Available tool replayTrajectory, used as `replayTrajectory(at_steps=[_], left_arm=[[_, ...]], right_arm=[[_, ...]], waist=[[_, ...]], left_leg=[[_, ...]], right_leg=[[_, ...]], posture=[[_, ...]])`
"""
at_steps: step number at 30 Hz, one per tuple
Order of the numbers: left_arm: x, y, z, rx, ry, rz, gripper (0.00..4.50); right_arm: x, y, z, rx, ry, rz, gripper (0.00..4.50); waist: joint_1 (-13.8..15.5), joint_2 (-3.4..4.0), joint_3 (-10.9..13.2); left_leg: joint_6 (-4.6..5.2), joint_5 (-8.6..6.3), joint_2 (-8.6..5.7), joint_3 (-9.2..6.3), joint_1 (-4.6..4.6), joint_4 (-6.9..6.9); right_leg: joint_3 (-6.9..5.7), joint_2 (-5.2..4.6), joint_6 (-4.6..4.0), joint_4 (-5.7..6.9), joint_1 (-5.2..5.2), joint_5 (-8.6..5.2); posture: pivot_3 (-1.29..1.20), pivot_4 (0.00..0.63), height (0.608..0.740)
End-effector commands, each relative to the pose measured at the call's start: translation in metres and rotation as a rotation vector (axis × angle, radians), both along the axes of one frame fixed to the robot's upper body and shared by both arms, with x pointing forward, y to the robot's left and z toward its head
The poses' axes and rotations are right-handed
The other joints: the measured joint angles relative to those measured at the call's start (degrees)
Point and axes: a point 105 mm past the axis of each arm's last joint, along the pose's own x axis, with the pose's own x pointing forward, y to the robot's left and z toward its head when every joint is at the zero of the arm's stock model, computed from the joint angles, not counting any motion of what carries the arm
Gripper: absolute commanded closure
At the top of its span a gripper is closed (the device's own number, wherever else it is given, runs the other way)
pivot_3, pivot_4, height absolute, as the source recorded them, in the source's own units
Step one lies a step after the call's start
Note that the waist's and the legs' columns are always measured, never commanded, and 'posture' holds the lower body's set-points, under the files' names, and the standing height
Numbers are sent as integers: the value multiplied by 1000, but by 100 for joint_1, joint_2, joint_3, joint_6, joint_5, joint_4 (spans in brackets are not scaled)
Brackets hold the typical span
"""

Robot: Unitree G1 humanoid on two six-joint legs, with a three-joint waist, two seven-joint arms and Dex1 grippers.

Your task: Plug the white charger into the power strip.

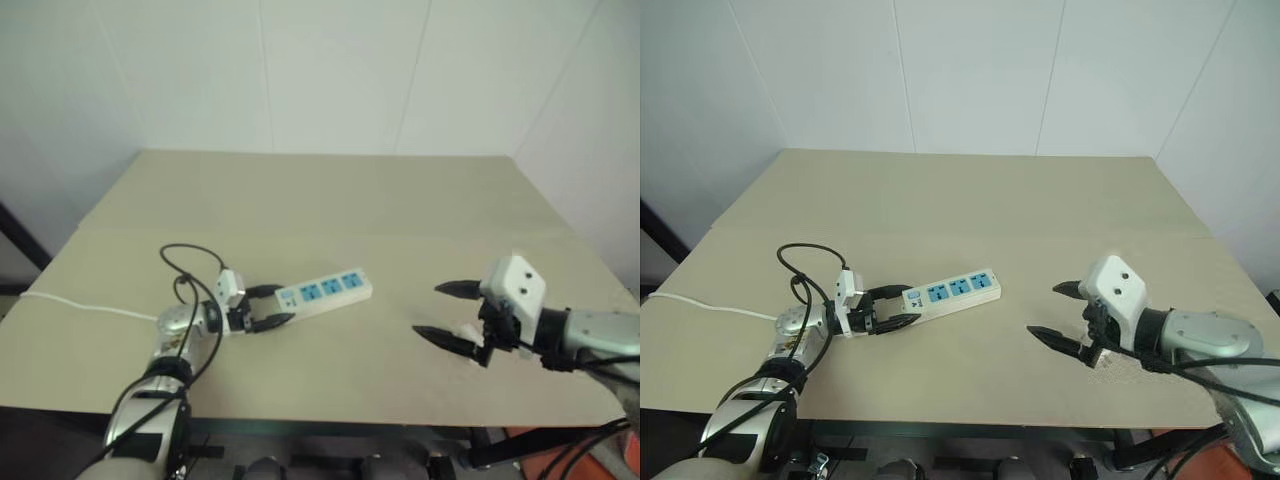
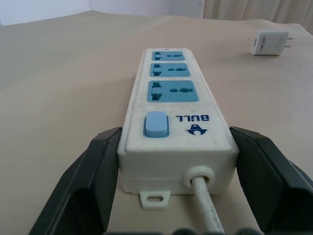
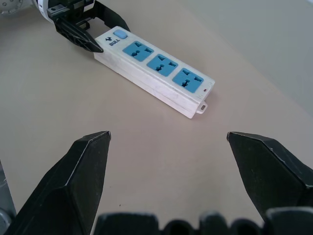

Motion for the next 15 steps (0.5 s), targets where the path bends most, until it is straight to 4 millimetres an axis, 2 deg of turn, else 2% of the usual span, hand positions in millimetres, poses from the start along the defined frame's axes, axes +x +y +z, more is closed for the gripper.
replayTrajectory(at_steps=[1,6,9,15], left_arm=[[-7,-5,-1,68,-3,-96,1276],[-15,-11,3,87,-19,-194,1276],[-17,-15,7,98,-32,-236,1276],[-21,-18,4,143,-50,-285,1276]], right_arm=[[2,-17,19,-122,75,-104,0],[6,-37,32,-198,277,-261,0],[10,-43,24,-280,378,-335,0],[21,-49,15,-384,428,-443,0]], waist=[[1,5,3],[11,5,6],[14,5,6],[17,6,7]], left_leg=[[0,0,-1,1,-3,1],[0,0,4,0,-10,-2],[0,0,2,3,-30,-2],[-1,1,-1,4,-96,5]], right_leg=[[1,-1,0,0,-4,0],[-5,-3,-7,-10,-9,-1],[-1,-6,-10,-8,-33,2],[3,-6,-20,2,-104,17]], posture=[[0,150,740],[0,150,740],[0,150,740],[0,150,740]])
